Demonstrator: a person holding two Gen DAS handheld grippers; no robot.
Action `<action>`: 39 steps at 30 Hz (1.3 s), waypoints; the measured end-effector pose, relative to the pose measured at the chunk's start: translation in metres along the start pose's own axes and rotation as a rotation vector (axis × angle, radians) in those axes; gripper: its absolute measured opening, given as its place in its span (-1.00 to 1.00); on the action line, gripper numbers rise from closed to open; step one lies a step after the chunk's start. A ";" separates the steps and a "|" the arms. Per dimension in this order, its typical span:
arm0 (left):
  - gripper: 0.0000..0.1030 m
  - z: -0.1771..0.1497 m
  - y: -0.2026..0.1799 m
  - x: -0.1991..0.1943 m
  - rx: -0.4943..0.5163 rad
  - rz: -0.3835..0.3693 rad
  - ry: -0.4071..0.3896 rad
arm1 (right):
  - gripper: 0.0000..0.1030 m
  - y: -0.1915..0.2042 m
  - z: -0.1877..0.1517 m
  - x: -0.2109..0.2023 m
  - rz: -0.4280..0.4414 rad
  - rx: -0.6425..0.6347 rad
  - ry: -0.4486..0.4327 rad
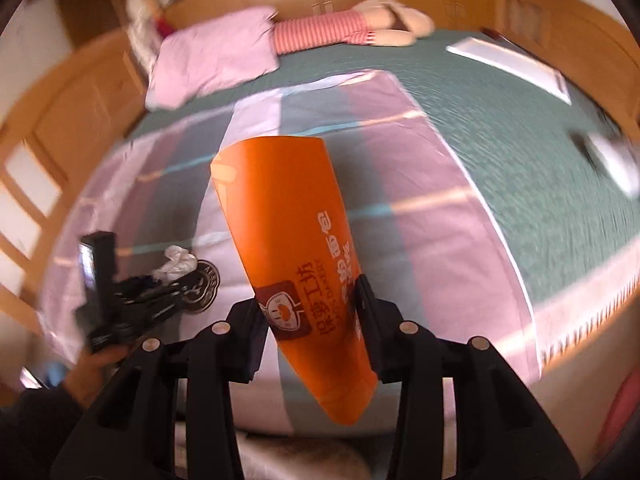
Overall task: Collect trash
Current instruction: 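Grasp the orange bag with right tool while left tool grasps white tissue, then carry the orange bag and tissue to the wastebasket and release both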
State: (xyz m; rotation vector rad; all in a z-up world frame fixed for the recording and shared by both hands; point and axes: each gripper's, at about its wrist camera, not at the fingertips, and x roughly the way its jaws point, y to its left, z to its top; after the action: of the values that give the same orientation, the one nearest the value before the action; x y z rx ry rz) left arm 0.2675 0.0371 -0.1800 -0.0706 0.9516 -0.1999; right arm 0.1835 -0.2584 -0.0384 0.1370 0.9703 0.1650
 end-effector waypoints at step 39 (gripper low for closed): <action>-0.42 -0.146 -0.120 -0.299 0.063 0.059 -0.302 | -0.13 0.029 -0.155 -0.140 0.126 0.033 -0.044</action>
State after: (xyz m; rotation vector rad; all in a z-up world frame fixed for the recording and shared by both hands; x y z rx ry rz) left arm -0.0366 -0.0166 -0.0070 -0.0139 0.6454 -0.1597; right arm -0.0248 -0.2518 -0.0066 0.2312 0.9214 0.2608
